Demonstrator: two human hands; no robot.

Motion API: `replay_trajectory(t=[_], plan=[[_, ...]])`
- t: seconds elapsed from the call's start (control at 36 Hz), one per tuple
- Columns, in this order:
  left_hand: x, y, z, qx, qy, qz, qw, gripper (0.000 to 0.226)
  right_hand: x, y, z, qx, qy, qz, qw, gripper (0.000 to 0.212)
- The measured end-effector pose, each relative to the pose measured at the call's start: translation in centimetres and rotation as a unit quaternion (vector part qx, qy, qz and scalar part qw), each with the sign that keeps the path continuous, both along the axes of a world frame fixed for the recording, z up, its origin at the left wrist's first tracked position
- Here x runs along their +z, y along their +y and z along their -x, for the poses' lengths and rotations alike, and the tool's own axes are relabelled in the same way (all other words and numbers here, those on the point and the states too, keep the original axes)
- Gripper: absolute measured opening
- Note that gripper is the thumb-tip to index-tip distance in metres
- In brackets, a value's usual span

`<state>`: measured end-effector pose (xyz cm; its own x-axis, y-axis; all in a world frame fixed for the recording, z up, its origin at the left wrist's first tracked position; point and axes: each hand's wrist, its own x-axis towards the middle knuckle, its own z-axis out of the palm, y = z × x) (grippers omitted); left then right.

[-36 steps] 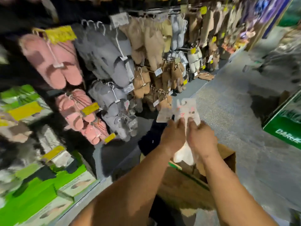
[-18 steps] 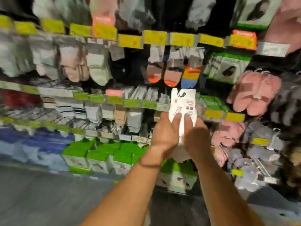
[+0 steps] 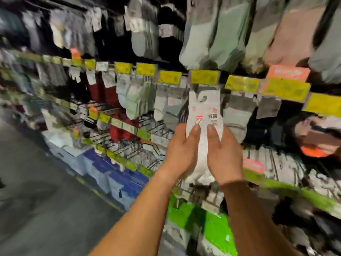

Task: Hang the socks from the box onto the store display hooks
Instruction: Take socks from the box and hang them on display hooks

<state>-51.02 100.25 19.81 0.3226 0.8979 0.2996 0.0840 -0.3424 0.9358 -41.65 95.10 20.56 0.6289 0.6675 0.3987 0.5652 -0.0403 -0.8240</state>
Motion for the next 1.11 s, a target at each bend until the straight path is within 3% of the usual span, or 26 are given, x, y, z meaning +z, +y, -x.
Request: replay_trajectory(t=[0.17,0.33,0.42,0.56,0.83,0.92,1.11], plan=[[2.9,9.2,2.7,-0.137,-0.088,0.052,0.985,0.029,2.9,7.9,2.1,0.001,0.007,-0.020,1.000,0.045],[4.5,16.7,2.5,-0.158,-0.114,-0.016,0.981,0.017,4.2,13.7,3.9,-0.087,-0.015,-0.097,0.991,0.027],[5.5,19.7,2.9,-0.201,-0.104,-0.050,0.973,0.026,5.0,16.1,5.2,-0.140,-0.009,-0.152,0.978,0.013],[8.8,23.8,3.4,-0.286,-0.141,-0.039,0.947,0.022,8.1,19.4,7.0,-0.154,0.071,-0.199,0.965,0.014],[13.1,28.7,2.2,-0.206,-0.154,-0.062,0.964,0.022,14.3,21.3,4.9,-0.165,0.069,-0.242,0.954,0.032],[13.6,29.3,1.8,-0.190,-0.143,-0.095,0.967,0.022,17.0,20.9,3.6,-0.157,0.053,-0.254,0.953,0.031],[13.7,29.8,1.5,-0.179,-0.146,-0.077,0.970,0.026,22.2,21.2,1.0,-0.117,0.062,-0.271,0.953,0.031]])
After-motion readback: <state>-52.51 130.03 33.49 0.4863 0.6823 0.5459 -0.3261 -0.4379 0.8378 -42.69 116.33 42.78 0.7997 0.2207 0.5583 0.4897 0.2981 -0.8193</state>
